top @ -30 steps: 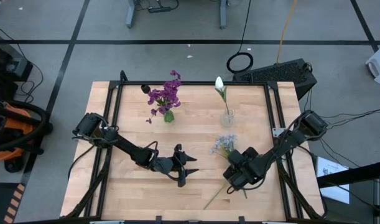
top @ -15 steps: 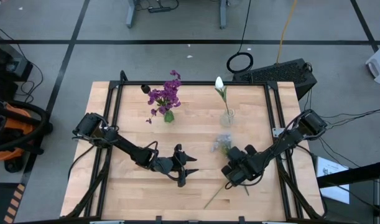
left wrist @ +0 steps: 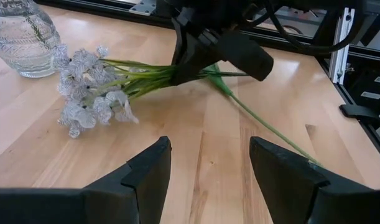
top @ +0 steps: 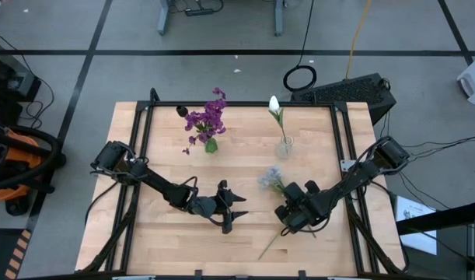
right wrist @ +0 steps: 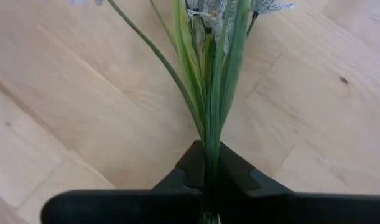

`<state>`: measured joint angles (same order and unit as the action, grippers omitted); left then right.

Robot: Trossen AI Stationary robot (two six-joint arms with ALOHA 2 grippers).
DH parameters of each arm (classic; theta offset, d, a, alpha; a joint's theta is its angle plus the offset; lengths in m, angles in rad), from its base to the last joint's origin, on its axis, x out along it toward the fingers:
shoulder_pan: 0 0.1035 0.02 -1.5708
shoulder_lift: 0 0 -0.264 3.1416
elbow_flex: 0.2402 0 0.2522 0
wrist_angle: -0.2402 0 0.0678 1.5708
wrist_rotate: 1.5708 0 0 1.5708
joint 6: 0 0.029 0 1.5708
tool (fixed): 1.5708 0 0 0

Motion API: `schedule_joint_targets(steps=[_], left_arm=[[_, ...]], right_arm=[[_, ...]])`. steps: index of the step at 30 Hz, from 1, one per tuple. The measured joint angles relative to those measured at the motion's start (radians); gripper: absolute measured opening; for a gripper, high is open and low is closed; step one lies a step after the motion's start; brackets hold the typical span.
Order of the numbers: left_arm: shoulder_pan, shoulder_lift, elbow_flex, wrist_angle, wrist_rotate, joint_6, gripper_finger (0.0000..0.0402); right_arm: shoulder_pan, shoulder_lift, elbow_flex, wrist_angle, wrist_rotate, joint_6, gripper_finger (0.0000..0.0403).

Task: Sort flowers into vase by color
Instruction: Put the white flowers into the transparent vase

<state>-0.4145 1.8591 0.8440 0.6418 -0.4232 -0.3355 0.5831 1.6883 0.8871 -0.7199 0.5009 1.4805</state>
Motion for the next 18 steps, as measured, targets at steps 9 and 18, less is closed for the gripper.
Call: schedule_joint_targets(steps=[9,18], left_arm=[[0.0,0.0,0.0,0.002,0.0,0.0,0.0223],[0.001,0.0,0.0,0.065,0.0,-0.001,0.0223]], right_arm=[[0.019,-0.113,0.002,0.007,0.123,-0.016,0.0005],[0.078,-0.272,0.002,0.128,0.434,-0.151,0.0005]])
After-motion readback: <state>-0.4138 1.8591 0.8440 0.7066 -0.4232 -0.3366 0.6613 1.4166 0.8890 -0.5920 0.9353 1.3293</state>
